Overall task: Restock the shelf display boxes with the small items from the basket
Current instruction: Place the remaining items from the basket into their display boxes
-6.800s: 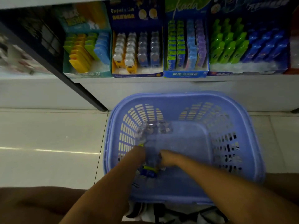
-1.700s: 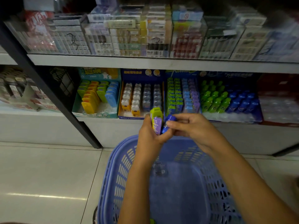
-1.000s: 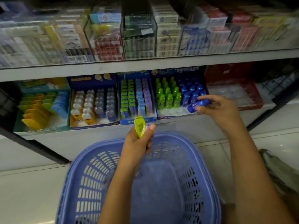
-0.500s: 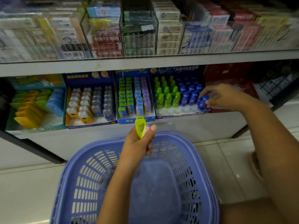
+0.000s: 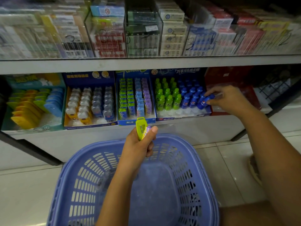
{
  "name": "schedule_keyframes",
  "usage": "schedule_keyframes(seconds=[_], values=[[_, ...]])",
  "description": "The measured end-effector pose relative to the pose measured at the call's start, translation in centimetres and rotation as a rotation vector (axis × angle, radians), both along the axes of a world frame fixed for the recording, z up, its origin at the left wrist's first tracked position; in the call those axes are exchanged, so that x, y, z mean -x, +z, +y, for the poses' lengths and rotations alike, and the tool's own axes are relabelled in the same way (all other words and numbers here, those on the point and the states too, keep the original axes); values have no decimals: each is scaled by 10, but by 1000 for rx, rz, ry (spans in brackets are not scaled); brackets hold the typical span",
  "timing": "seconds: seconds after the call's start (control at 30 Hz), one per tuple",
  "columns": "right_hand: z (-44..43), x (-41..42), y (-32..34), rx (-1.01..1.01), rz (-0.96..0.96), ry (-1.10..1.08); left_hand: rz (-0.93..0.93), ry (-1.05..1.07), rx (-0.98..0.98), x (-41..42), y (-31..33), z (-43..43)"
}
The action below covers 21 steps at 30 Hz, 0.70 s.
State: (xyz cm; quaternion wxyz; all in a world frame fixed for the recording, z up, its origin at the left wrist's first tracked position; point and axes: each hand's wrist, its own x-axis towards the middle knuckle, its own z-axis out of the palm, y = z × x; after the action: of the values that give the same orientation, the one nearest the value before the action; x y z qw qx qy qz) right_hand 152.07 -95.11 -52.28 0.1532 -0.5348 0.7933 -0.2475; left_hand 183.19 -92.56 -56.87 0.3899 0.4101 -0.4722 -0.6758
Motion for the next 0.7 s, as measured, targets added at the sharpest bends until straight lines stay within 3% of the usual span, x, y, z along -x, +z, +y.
schedule_keyframes(seconds=[0.17,0.37,0.57,0.7], values=[[-2,4,6,-36,79,27,5,9,-8,-1,-2,-2],[-5,3,9,-155,237,210,13,22,1,-5,-4,-4],[-6,6,10,-135,381,353,0,-2,-12,-6,-7,-4],[-5,2,10,-135,409,353,185,18,-246,-2,-5,-5]])
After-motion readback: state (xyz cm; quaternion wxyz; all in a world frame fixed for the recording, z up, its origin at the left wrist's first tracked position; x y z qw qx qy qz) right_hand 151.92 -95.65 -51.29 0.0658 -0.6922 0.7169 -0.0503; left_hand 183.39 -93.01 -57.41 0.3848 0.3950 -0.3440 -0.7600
